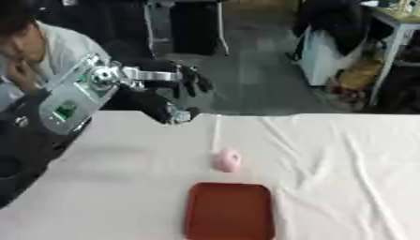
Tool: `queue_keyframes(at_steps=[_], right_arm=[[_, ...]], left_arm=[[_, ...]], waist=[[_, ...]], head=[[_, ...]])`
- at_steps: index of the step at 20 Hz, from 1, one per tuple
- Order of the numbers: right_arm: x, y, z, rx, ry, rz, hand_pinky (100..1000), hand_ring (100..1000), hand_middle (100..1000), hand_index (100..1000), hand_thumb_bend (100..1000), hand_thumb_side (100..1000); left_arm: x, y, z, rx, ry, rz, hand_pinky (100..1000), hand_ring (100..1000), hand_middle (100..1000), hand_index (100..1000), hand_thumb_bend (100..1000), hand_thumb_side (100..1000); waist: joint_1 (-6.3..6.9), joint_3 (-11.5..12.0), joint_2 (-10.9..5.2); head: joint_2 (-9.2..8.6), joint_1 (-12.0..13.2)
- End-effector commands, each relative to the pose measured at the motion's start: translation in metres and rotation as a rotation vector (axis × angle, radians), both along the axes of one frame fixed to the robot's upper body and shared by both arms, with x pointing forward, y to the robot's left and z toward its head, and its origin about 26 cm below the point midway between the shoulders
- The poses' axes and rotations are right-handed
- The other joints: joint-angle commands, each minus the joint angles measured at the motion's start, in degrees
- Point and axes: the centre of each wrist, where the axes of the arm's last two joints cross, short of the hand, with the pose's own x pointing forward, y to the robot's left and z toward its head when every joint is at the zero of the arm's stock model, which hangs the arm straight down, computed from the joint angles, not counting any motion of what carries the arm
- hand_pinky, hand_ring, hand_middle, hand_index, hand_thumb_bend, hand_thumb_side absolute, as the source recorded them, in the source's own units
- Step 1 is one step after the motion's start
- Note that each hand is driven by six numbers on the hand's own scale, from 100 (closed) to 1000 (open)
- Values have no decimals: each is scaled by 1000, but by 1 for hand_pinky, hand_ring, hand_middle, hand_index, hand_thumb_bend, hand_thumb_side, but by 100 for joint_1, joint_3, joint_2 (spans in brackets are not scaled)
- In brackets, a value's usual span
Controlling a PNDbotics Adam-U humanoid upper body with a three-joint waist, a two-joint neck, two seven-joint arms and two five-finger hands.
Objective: Pick up objects on the table and place them in the box.
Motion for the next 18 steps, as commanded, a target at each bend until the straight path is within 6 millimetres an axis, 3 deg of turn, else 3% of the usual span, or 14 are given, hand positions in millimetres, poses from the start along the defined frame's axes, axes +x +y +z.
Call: queue_keyframes(at_steps=[1,3,4,5,8,10,17,18], right_arm=[[-1,-1,4,-6,-13,5,393,585,750,833,273,844],[-1,0,4,-7,-12,8,393,585,750,833,273,844],[-1,0,4,-7,-12,9,393,585,750,833,272,844],[-1,1,4,-7,-12,10,393,585,750,833,272,844],[-1,1,4,-6,-13,13,393,585,750,833,272,844],[-1,2,4,-5,-14,16,393,585,750,833,272,844],[-1,3,4,-2,-13,20,394,585,750,833,272,843],[-1,3,4,-2,-13,20,394,585,750,833,272,843]], left_arm=[[13,4,2,80,40,3,789,834,942,1000,820,595],[22,4,-7,126,68,11,817,857,962,1000,846,641],[25,4,-11,148,74,13,898,938,1000,1000,878,703],[27,4,-14,165,76,13,898,938,1000,1000,880,708],[34,4,-20,213,78,0,946,968,1000,1000,982,904],[39,3,-23,235,82,-13,958,959,1000,1000,1000,1000],[54,-4,-28,199,118,-23,927,924,990,1000,970,1000],[55,-5,-30,195,124,-17,889,908,984,1000,985,1000]], waist=[[1,-13,-79],[3,-28,-79],[6,-37,-77],[6,-42,-76],[12,-65,-73],[16,-77,-73],[21,-97,-88],[22,-100,-90]], head=[[14,-34],[16,-36],[14,-33],[14,-33],[20,-17],[24,-7],[44,21],[43,22]])
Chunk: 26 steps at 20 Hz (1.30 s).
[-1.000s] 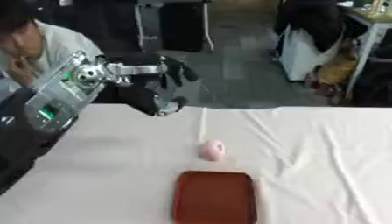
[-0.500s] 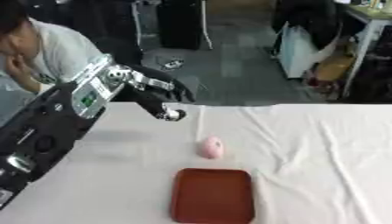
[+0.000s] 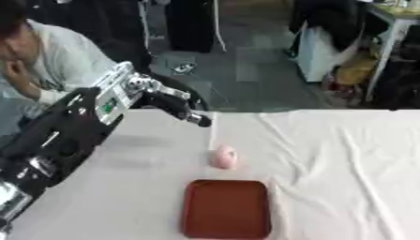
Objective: Pick up objects on the table and place them in the box.
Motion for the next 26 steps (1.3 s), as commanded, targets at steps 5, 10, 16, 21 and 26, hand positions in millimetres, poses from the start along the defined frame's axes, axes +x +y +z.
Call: queue_keyframes(at_steps=[5,10,16,21,26], right_arm=[[-1,1,5,4,-17,11,394,584,750,833,271,843],[-1,2,6,6,-21,16,393,584,750,833,271,843],[-1,4,7,11,-26,22,395,585,750,833,272,843],[-1,5,8,15,-31,26,396,585,750,833,272,842],[-1,6,9,20,-36,29,397,585,750,833,269,846]], left_arm=[[9,-7,4,32,47,7,719,911,969,1000,988,1000],[13,-17,-7,80,67,37,569,851,958,1000,1000,1000],[17,-21,-19,125,83,32,434,754,899,1000,1000,1000],[19,-24,-38,159,123,45,384,702,878,1000,1000,1000],[22,-21,-51,166,156,60,347,674,867,1000,1000,1000]], waist=[[0,-24,-86],[1,-58,-67],[7,-92,-56],[9,-124,-57],[11,-162,-53]], head=[[-3,43],[7,66],[16,81],[1,77],[-2,79]])
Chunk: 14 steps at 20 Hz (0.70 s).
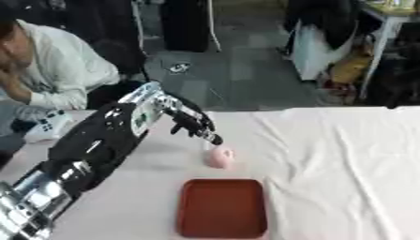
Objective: Pick up objects on the table and place them in the box.
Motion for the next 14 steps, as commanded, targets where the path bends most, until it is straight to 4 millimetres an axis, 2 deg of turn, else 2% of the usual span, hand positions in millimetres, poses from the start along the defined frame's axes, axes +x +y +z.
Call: queue_keyframes(at_steps=[1,5,14], right_arm=[[-1,2,8,4,-30,15,397,585,750,833,272,841],[-2,4,9,9,-35,22,398,586,750,833,272,841],[-3,7,11,14,-40,40,398,586,750,833,273,839]], left_arm=[[3,4,6,13,9,-19,343,670,869,1000,1000,1000],[4,5,0,0,25,-19,337,662,874,1000,988,1000],[3,7,-3,-13,28,-30,321,652,882,1000,901,1000]], waist=[[-4,-19,-45],[-5,-53,-40],[1,-102,-28]], head=[[-6,70],[2,76],[-19,68]])
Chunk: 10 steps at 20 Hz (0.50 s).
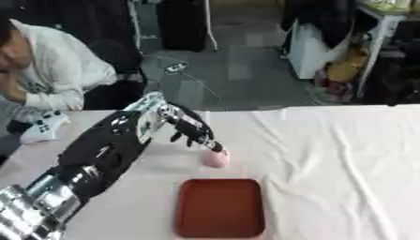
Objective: Pick up objects on the table and place them in the box.
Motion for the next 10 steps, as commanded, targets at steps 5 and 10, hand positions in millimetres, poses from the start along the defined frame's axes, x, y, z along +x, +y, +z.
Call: queue_keyframes(at_steps=[5,10], right_arm=[[-2,3,10,7,-39,16,400,586,750,833,273,838],[-2,4,11,11,-44,22,401,586,750,832,273,837]], left_arm=[[2,4,12,13,0,-53,315,640,884,1000,851,981],[2,5,10,30,-2,-55,317,648,892,1000,834,904]], waist=[[0,-39,-39],[5,-75,-32]], head=[[-32,26],[-55,49]])
